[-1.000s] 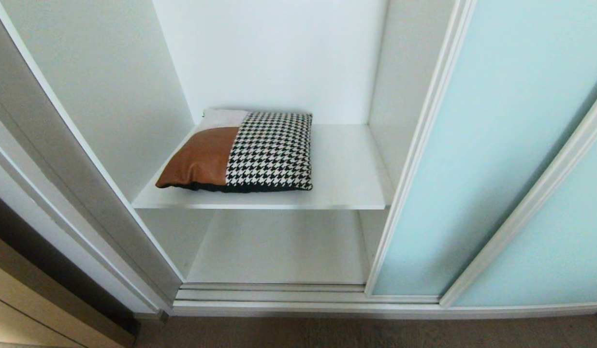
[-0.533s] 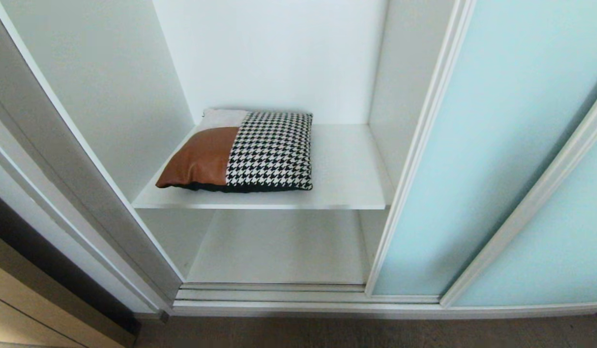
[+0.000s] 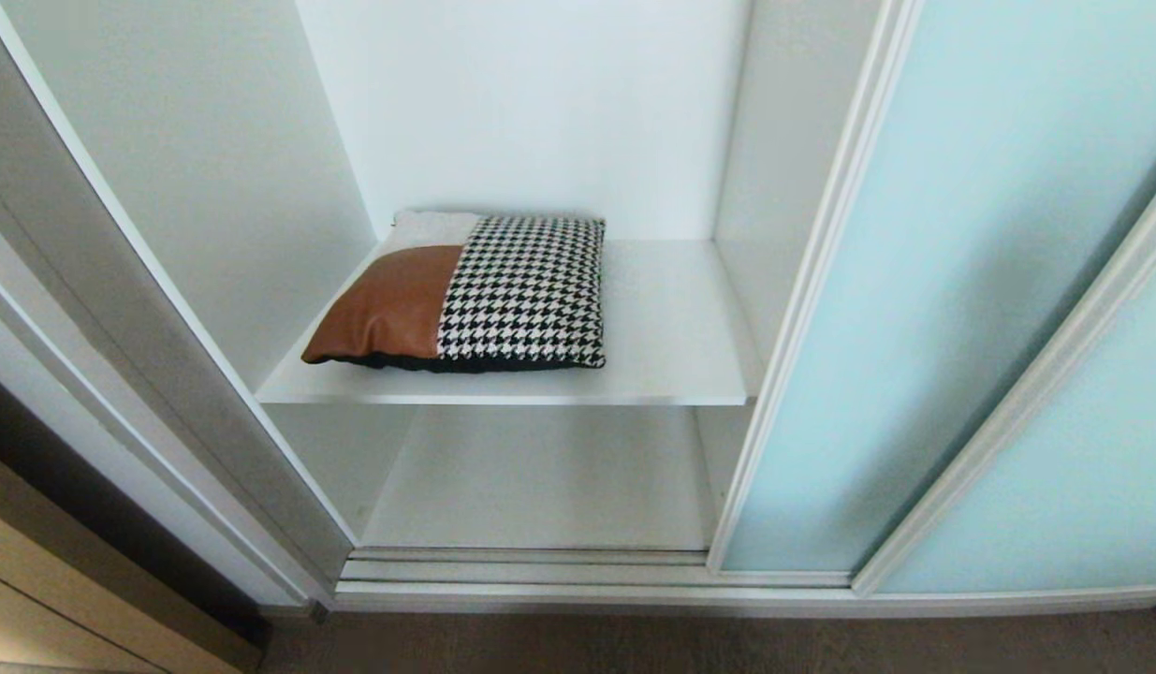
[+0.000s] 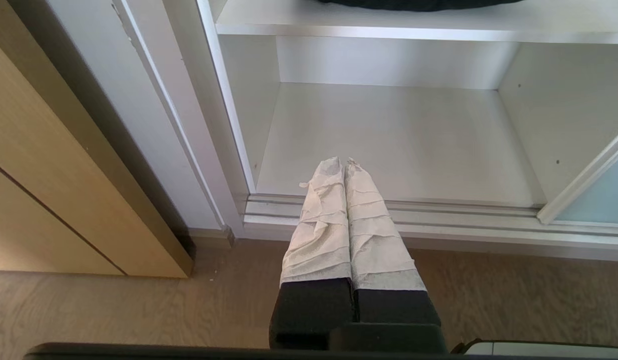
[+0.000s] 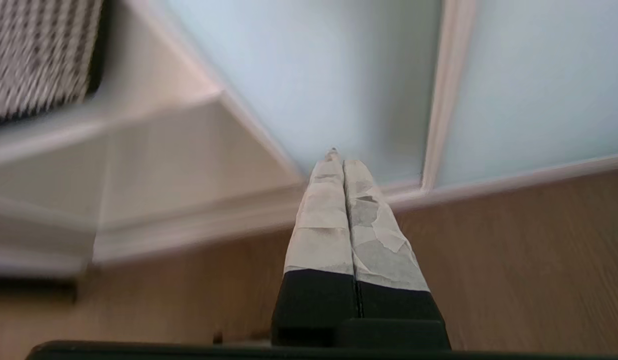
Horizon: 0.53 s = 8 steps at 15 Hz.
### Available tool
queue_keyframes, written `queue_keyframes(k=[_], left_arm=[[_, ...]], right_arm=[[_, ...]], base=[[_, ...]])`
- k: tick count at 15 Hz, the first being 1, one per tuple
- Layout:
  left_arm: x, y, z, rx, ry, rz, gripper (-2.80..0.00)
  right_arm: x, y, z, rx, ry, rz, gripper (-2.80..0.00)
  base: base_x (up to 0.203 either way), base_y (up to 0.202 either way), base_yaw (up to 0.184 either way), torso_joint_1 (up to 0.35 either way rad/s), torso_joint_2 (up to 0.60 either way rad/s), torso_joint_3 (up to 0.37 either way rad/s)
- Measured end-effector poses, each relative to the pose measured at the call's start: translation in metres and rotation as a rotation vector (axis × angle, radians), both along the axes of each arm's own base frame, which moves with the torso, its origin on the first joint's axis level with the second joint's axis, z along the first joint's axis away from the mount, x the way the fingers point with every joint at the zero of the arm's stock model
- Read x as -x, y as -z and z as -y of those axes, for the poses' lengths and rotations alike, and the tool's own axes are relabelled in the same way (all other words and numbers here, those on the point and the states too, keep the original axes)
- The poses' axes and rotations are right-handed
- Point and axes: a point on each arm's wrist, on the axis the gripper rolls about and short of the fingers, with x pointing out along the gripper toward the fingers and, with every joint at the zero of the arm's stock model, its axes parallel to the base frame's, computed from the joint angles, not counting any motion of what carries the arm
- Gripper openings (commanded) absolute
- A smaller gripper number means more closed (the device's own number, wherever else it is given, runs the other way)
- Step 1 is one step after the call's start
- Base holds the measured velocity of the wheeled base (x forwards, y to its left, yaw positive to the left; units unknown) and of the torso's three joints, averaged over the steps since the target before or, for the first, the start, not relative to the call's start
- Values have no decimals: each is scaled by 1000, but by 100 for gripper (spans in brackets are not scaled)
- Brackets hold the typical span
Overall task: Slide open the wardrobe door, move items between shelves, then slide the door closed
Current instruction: Close the door
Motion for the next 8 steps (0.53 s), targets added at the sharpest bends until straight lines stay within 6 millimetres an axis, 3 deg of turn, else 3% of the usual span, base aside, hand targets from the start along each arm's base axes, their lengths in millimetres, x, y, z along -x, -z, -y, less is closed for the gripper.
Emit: queue_keyframes(k=[3, 8], left_arm=[[0, 0, 0, 0, 0, 0, -280], [0, 0, 0, 0, 0, 0, -280]], right_arm=[[-24, -4, 20, 15, 59, 11, -280], [-44, -12, 50, -15, 79, 8, -280]], base=[[0, 0, 0, 0, 0, 0], [0, 0, 0, 0, 0, 0]])
